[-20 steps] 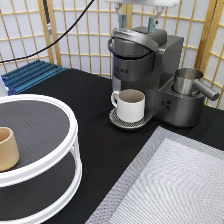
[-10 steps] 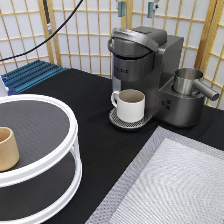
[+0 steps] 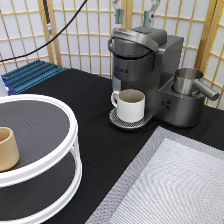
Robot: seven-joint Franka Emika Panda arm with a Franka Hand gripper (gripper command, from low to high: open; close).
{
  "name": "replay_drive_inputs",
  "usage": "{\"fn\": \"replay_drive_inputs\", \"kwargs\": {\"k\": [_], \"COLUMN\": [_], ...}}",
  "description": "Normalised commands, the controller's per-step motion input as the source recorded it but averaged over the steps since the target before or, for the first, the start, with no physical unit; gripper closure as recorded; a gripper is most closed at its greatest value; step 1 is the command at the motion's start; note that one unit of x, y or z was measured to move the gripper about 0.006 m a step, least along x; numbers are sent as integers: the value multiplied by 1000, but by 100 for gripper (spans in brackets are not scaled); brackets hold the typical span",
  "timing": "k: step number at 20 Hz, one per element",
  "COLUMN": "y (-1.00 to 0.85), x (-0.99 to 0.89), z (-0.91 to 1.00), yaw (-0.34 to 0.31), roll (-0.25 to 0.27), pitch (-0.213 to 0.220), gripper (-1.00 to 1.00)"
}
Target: Make coffee
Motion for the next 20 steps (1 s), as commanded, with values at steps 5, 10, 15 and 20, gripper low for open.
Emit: {"fn": "replay_drive_inputs", "kwargs": {"k": [5, 10, 15, 20], "y": [-729, -676, 395, 319], "x": [-138, -112, -57, 5], "z": [-873, -939, 373, 1000], "yaw": [-21, -4, -10, 0], "roll": [1, 42, 14, 2], "pitch": [21, 47, 24, 0], "gripper": [-100, -100, -100, -100]}}
